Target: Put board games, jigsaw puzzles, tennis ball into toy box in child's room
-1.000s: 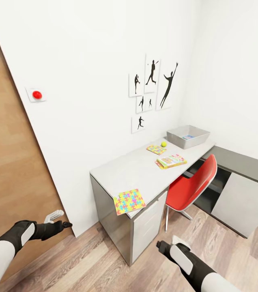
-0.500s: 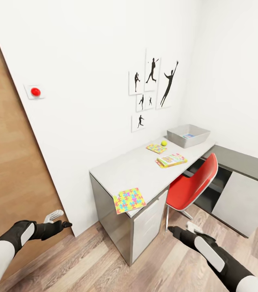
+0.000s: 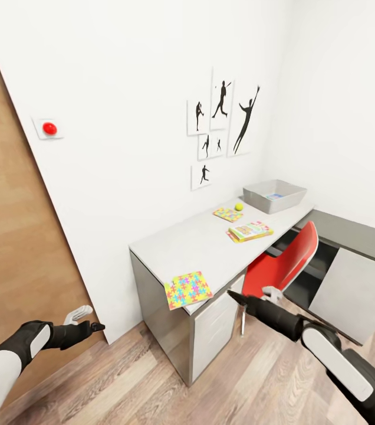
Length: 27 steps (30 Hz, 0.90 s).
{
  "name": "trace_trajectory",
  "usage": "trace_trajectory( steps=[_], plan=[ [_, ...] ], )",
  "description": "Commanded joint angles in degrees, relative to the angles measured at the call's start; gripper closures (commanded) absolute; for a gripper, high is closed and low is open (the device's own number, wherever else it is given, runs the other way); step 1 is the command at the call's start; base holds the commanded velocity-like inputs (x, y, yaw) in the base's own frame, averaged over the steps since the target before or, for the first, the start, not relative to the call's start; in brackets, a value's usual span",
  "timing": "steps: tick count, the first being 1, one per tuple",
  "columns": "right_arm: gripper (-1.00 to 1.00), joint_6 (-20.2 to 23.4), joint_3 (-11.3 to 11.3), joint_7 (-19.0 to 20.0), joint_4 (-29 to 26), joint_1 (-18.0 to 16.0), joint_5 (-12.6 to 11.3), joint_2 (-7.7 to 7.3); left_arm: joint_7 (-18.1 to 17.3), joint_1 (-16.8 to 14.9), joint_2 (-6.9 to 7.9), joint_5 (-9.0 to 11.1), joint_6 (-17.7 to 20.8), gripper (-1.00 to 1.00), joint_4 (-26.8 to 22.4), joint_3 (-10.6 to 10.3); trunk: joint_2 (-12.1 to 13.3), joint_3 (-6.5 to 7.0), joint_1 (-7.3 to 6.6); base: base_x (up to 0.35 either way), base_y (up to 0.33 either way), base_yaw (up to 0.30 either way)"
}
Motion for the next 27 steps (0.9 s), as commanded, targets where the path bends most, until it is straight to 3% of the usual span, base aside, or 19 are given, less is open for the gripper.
trace_trajectory(
  steps=[1,12,23,27],
  plan=[
    [-1.00,0.08,0.07,0.13,-1.01,-0.04,-0.24,0.05,0.09,-0.03,0.00,0.59,0.49,-1.00,-0.03,-0.01,-0.47,-0.26,0.23,0.000,0.000,0.000],
    [-1.00,-0.56,-0.13,0.81,-4.77,-0.01,0.09,4.07,0.17,-0.03,-0.06,0.62,0.28,-1.00,-0.03,-0.01,-4.88,-2.23,2.65,0.000,0.000,0.000],
    [-1.00,-0.67,-0.01,0.53,-5.06,0.00,0.28,4.65,-0.46,-0.21,0.27,0.76,0.56,-1.00,-0.08,0.36,-9.29,-4.21,5.06,0.000,0.000,0.000],
    [-1.00,-0.69,-0.05,0.66,-5.32,0.00,0.13,4.62,-0.64,-0.40,0.51,0.83,0.66,-1.00,-0.26,2.53,-10.89,-4.92,5.94,0.000,0.000,0.000]
  ],
)
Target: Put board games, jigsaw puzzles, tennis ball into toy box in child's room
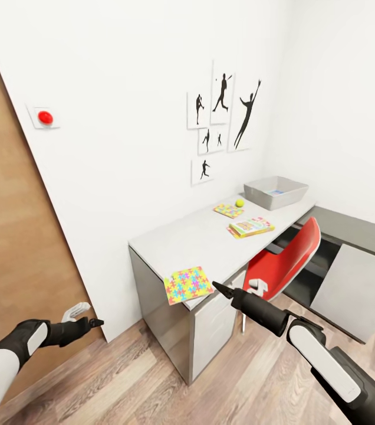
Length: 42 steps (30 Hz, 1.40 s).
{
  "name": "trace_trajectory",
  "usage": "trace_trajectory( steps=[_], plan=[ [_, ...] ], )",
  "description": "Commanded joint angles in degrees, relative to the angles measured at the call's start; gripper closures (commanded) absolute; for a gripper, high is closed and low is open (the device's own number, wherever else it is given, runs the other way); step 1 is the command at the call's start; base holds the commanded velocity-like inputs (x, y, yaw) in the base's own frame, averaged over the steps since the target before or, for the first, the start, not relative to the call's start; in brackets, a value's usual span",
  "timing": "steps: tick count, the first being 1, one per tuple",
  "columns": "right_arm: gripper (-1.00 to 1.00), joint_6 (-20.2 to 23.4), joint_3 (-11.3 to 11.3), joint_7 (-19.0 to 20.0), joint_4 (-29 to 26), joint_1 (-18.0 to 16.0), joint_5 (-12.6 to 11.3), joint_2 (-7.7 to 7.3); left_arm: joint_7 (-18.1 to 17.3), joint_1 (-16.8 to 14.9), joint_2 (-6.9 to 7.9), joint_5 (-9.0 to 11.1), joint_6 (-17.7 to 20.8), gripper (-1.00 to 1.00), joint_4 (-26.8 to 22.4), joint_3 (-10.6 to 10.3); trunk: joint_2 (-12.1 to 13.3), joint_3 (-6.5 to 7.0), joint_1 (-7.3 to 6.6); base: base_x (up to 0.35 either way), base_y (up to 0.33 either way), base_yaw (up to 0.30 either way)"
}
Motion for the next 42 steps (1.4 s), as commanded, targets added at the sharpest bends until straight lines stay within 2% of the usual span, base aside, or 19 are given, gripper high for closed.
trace_trajectory(
  steps=[1,4,6,10,14,17,18,20,24,26,32,42],
  plan=[
    [-1.00,0.11,0.08,-0.12,-0.04,-0.05,-0.22,-0.01,0.05,-0.05,0.01,0.60,0.52,-1.00,-0.07,1.31,-0.46,-0.25,0.23,0.000,0.000,0.000],
    [-1.00,0.03,0.06,-0.89,0.62,-0.05,0.03,0.33,0.02,-0.08,0.00,0.59,0.44,-1.00,-0.12,4.32,-1.66,-0.79,0.89,0.000,0.000,0.000],
    [-1.00,-0.31,-0.04,-1.19,1.06,-0.05,0.07,0.63,-0.04,-0.09,0.01,0.60,0.43,-1.00,-0.13,5.31,-2.46,-1.14,1.33,0.000,0.000,0.000],
    [-1.00,-1.85,-0.04,-1.02,1.35,-0.05,0.13,0.88,-1.88,-0.09,0.14,0.64,0.86,-1.00,-0.14,6.25,-4.07,-1.86,2.20,0.000,0.000,0.000],
    [-1.00,-2.56,0.13,-0.93,1.24,-0.05,0.17,0.99,-6.55,-0.18,1.14,0.68,1.45,-1.00,-0.25,7.43,-5.67,-2.58,3.08,0.000,0.000,0.000],
    [-1.00,-2.77,0.17,-0.88,1.31,-0.05,0.15,1.01,-10.74,-0.15,2.41,0.95,3.50,-1.00,-0.50,9.65,-6.87,-3.12,3.74,0.000,0.000,0.000],
    [-1.00,-2.81,0.14,-0.89,1.42,-0.05,0.09,1.02,-12.18,-0.16,2.69,1.15,4.71,-1.00,-0.76,11.01,-7.28,-3.30,3.96,0.000,0.000,0.000],
    [-1.00,-2.85,0.11,-0.88,1.50,-0.05,-0.02,0.99,-13.33,-0.17,2.92,1.25,5.74,-1.00,-1.06,12.46,-8.08,-3.66,4.40,0.000,0.000,0.000],
    [-1.00,-2.89,0.13,-0.84,1.65,-0.02,-0.04,1.05,-15.22,-0.10,3.23,1.39,7.04,-1.00,-1.57,16.95,-9.68,-4.38,5.28,0.000,0.000,0.000],
    [-1.00,-2.89,0.20,-0.83,1.67,-0.01,0.02,1.08,-15.51,-0.04,3.25,1.37,7.18,-1.00,-1.65,17.87,-10.48,-4.74,5.72,0.000,0.000,0.000],
    [-1.00,-2.88,0.26,-0.90,1.69,-0.02,0.02,1.11,-15.71,0.06,3.19,1.40,7.22,-1.00,-1.71,18.71,-12.89,-5.81,7.04,0.000,0.000,0.000],
    [-1.00,-2.91,0.28,-0.96,1.69,0.00,-0.22,1.64,-15.91,0.08,2.90,1.28,7.62,-1.00,-1.72,18.69,-16.90,-7.61,9.23,0.000,0.000,0.000]
  ],
)
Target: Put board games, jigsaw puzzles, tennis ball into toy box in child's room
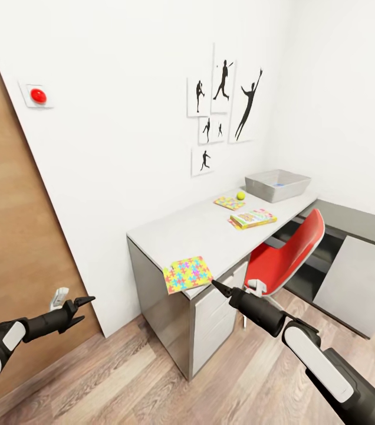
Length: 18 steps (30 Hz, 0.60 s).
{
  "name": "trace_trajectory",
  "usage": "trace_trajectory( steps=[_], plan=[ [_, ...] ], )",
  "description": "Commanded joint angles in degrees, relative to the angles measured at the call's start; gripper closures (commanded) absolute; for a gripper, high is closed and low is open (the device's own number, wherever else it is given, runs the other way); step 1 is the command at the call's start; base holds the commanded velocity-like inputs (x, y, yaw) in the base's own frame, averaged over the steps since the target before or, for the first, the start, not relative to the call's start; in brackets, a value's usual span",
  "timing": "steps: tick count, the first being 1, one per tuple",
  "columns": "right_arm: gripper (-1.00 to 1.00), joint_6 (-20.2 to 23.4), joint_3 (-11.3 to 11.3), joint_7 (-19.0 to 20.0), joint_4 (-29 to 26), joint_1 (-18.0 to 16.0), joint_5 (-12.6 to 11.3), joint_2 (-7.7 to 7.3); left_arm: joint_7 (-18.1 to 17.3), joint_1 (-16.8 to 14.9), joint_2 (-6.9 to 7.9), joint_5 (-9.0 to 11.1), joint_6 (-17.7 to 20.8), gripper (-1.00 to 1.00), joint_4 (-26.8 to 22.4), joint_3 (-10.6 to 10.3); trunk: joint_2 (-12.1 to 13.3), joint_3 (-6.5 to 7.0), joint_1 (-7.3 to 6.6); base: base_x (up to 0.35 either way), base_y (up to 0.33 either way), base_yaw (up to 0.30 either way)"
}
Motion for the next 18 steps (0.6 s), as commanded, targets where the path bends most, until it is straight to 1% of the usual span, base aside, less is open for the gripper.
trace_trajectory(
  steps=[1,3,7,9,11,13,18],
  plan=[
    [-1.00,0.11,0.05,0.03,-0.03,-0.06,-0.37,-0.02,-0.04,-0.04,0.01,0.40,0.55,-1.00,0.02,-0.02,-0.45,-0.24,0.22,0.000,0.000,0.000],
    [-1.00,0.12,0.01,0.01,-0.07,-0.06,-0.44,0.04,-1.04,-0.04,0.11,0.41,1.46,-1.00,0.02,-0.08,-1.25,-0.60,0.66,0.000,0.000,0.000],
    [-1.00,0.13,-0.03,0.00,-0.09,-0.06,-0.60,0.10,-4.84,-0.04,0.34,0.26,4.89,-1.00,-0.34,-0.06,-2.85,-1.32,1.54,0.000,0.000,0.000],
    [-1.00,0.13,-0.04,0.00,-0.09,-0.08,-0.64,0.11,-6.96,-0.04,0.34,0.17,6.27,-1.00,-0.71,-0.39,-3.66,-1.68,1.98,0.000,0.000,0.000],
    [-1.00,0.13,-0.04,0.01,-0.09,-0.06,-0.67,0.09,-7.83,-0.04,0.30,0.13,6.69,-1.00,-0.86,-0.98,-4.46,-2.04,2.42,0.000,0.000,0.000],
    [-1.00,0.13,-0.04,0.01,-0.10,-0.08,-0.68,0.10,-8.27,-0.04,0.15,0.12,6.89,-1.00,-0.92,-2.03,-5.26,-2.39,2.86,0.000,0.000,0.000],
    [-1.00,0.13,-0.04,0.02,-0.13,-0.08,-0.74,0.07,-8.98,-0.04,0.00,0.14,7.01,-1.00,-1.00,-6.43,-7.27,-3.29,3.96,0.000,0.000,0.000]
  ],
)
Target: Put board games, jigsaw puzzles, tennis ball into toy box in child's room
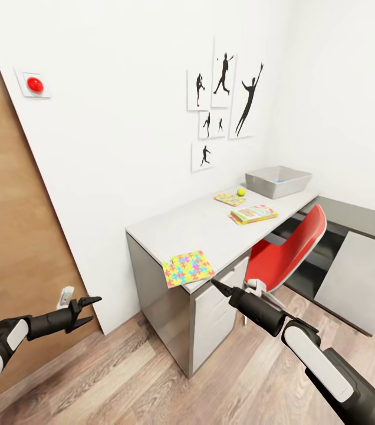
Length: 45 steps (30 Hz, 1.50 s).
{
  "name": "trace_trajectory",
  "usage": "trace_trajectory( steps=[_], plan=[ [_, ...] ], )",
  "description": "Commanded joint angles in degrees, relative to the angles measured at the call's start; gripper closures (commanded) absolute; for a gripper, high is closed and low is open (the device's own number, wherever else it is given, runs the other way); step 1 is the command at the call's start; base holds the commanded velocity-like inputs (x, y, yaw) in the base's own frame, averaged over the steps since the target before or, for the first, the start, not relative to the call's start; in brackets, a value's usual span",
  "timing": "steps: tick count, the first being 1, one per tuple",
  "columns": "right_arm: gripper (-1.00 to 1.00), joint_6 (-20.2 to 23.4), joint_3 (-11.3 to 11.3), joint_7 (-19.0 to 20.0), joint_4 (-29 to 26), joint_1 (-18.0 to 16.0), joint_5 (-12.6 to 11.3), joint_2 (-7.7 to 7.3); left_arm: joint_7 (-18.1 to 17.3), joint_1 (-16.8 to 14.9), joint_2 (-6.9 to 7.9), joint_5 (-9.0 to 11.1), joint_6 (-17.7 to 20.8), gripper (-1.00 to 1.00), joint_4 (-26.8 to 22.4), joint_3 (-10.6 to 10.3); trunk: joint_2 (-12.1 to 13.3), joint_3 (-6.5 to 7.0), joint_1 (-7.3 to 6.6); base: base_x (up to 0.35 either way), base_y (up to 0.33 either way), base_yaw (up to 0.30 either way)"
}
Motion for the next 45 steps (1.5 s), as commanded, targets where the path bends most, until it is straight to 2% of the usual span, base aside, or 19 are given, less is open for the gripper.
trace_trajectory(
  steps=[1,4,11,14,18,25,38,45],
  plan=[
    [-1.00,0.11,0.03,0.06,-0.04,-0.04,-0.37,-0.05,-0.16,-0.04,0.01,0.28,0.37,-1.00,0.01,-0.35,-0.45,-0.24,0.22,0.000,0.000,0.000],
    [-1.00,0.14,-0.01,0.09,-0.11,-0.02,-0.37,-0.06,-1.18,-0.04,0.06,0.30,0.32,-1.00,0.00,-1.19,-1.65,-0.78,0.88,0.000,0.000,0.000],
    [-1.00,0.20,-0.17,0.16,-0.22,0.00,-0.38,-0.11,-8.59,-0.04,0.35,0.31,0.36,-1.00,-0.21,-1.74,-4.46,-2.03,2.42,0.000,0.000,0.000],
    [-1.00,0.32,-0.20,0.24,-0.30,0.01,-0.38,-0.12,-12.04,-0.04,0.39,0.31,0.71,-1.00,-1.85,-1.77,-5.66,-2.57,3.08,0.000,0.000,0.000],
    [-1.00,0.30,-0.15,0.21,-0.39,0.01,-0.38,-0.08,-14.51,-0.04,0.13,0.31,0.91,-1.00,-3.58,-1.95,-7.26,-3.29,3.96,0.000,0.000,0.000],
    [-1.00,0.27,-0.21,0.18,-0.11,0.24,-0.38,-0.06,-15.49,-0.04,0.22,0.31,0.88,-1.00,-4.18,-2.08,-10.07,-4.55,5.49,0.000,0.000,0.000],
    [-1.00,0.22,-0.14,0.11,0.02,0.28,-0.38,-0.03,-15.77,0.11,0.11,0.39,0.87,-1.00,-4.28,-1.96,-10.07,-4.55,5.49,0.000,0.000,0.000],
    [-1.00,0.19,-0.13,0.11,0.02,0.31,-0.38,0.00,-15.72,0.17,0.04,0.41,0.85,-1.00,-4.26,-1.92,-10.07,-4.55,5.49,0.000,-0.154,0.000]
  ],
)
